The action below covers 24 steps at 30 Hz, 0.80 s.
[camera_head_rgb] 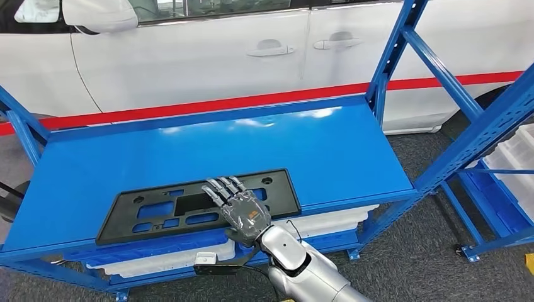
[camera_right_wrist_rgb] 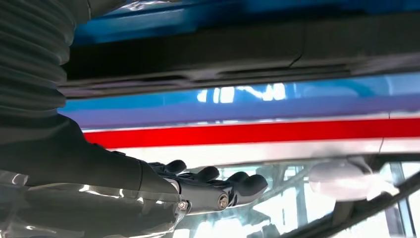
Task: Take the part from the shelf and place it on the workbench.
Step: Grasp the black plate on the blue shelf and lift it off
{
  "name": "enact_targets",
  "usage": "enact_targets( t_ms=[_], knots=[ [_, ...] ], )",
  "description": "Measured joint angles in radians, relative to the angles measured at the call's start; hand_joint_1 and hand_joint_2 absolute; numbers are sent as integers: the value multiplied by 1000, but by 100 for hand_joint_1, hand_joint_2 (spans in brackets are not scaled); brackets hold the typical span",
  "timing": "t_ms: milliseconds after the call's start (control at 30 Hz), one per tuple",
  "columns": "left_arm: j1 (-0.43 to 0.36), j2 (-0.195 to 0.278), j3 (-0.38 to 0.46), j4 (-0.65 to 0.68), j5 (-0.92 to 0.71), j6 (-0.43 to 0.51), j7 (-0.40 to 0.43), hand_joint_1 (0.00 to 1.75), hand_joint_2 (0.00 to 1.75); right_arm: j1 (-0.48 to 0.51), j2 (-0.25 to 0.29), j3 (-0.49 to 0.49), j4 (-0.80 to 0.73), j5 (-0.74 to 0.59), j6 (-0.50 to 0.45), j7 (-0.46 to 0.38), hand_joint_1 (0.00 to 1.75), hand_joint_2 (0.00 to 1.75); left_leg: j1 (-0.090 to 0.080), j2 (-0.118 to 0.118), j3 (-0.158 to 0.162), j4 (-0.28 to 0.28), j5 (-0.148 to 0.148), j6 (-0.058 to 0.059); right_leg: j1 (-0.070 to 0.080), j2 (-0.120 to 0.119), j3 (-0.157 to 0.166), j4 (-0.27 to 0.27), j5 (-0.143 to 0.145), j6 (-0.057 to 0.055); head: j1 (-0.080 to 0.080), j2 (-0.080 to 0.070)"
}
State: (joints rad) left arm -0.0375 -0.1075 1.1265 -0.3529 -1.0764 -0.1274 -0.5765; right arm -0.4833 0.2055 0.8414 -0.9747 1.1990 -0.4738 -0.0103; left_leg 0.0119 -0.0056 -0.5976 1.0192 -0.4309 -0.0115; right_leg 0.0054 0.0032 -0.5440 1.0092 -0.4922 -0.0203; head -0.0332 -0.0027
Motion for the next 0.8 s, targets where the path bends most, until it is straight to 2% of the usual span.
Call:
enact_targets(
  t_ms=[67, 100, 133, 200, 233, 267, 300, 367, 400, 433, 500, 567, 600, 633, 700, 733, 767, 800],
  knots=[
    [-1, 0, 0, 3, -2, 0, -1, 0, 0, -8, 6, -1, 19, 2, 4, 4, 0, 175, 4, 0, 2, -6, 3, 12, -2, -1, -4, 10, -10, 9, 0, 0],
    [-2, -1, 0, 4, -3, 0, -1, 0, 0, -12, 8, -2, 25, 3, 5, 5, 0, 175, 6, 0, 4, -10, 4, 19, -2, -1, -16, 36, -26, 13, 0, 0],
    [-4, -1, 0, 6, -4, 0, -2, 0, 0, -16, 9, -3, 31, 3, 5, 6, 27, 175, 8, 1, 6, -12, 4, 24, -4, -1, -38, 83, -51, 18, 0, 0],
    [-6, -1, 0, 7, -5, 1, -2, 0, 0, -19, 10, -3, 43, 6, 7, 9, 114, 175, 7, 1, 7, -13, 2, 30, -8, -1, -112, 216, -105, 24, 0, 0],
    [-6, -1, 0, 8, -7, 2, -2, 0, 0, -19, 10, -4, 51, 8, 13, 11, 158, 175, 7, 1, 7, -12, 0, 30, -10, -1, -145, 268, -117, 26, 0, 0],
    [-6, -1, 0, 8, -9, 3, -3, 0, 0, -20, 10, -4, 57, 12, 22, 13, 175, 175, 7, 1, 9, -12, -1, 30, -11, -1, -163, 288, -109, 27, 0, 0],
    [-7, 0, 0, 9, -11, 5, -4, 0, 0, -21, 11, -5, 63, 15, 35, 16, 175, 175, 7, 0, 12, -12, -3, 29, -12, -2, -160, 268, -82, 26, 0, 0],
    [-8, -1, 0, 10, -16, 8, -5, 0, 0, -24, 16, -7, 73, 19, 61, 22, 175, 175, 7, -1, 19, -12, -8, 25, -11, -2, -108, 140, -3, 18, 0, 0],
    [-10, -1, 0, 10, -17, 8, -6, 0, 0, -26, 21, -9, 76, 20, 71, 23, 175, 175, 5, -2, 21, -10, -11, 21, -9, -3, -80, 76, 23, 13, 0, 0],
    [-12, -1, 0, 11, -18, 9, -7, 0, 0, -29, 25, -11, 79, 20, 78, 24, 175, 175, 4, -2, 22, -10, -13, 17, -6, -3, -61, 32, 37, 9, 0, 0],
    [-16, -1, 0, 12, -20, 12, -8, 0, 0, -33, 32, -17, 85, 20, 88, 25, 175, 175, 1, -2, 22, -11, -16, 5, -1, -3, -51, 7, 36, 4, 0, 0],
    [-18, -2, 0, 13, -22, 13, -8, 0, 0, -36, 37, -22, 88, 19, 92, 24, 175, 175, 4, -1, 24, -8, -20, -7, -4, -2, -46, 0, 40, -6, 0, 0],
    [-19, -2, 0, 13, -23, 14, -9, 0, 0, -39, 39, -24, 90, 19, 92, 24, 175, 175, 6, 0, 18, 10, -33, -12, -6, -3, -42, -5, 42, -13, 0, 0],
    [-19, -2, 0, 14, -23, 15, -9, 0, 0, -42, 42, -25, 92, 19, 92, 24, 175, 175, 7, 0, 2, 49, -57, -17, -8, -4, -38, -9, 44, -18, 0, 0],
    [-19, -2, 0, 15, -23, 17, -9, 0, 0, -46, 45, -26, 95, 20, 92, 24, 175, 175, 9, 0, -57, 177, -120, -24, -7, -5, -34, -11, 42, -25, 0, 0],
    [-17, -2, 0, 15, -22, 18, -9, 0, 0, -46, 45, -27, 96, 20, 91, 24, 175, 175, 9, 0, -86, 237, -142, -27, -6, -5, -33, -11, 41, -26, 0, 0],
    [-16, -2, 0, 15, -22, 19, -9, 0, 0, -47, 45, -27, 96, 20, 91, 23, 175, 175, 9, 0, -101, 267, -145, -29, -6, -4, -31, -10, 40, -26, 0, 0],
    [-15, -2, 0, 15, -22, 20, -9, 0, 0, -47, 44, -29, 97, 19, 90, 22, 175, 175, 9, 1, -98, 256, -127, -29, -6, -3, -29, -10, 38, -26, 0, 0]
  ],
)
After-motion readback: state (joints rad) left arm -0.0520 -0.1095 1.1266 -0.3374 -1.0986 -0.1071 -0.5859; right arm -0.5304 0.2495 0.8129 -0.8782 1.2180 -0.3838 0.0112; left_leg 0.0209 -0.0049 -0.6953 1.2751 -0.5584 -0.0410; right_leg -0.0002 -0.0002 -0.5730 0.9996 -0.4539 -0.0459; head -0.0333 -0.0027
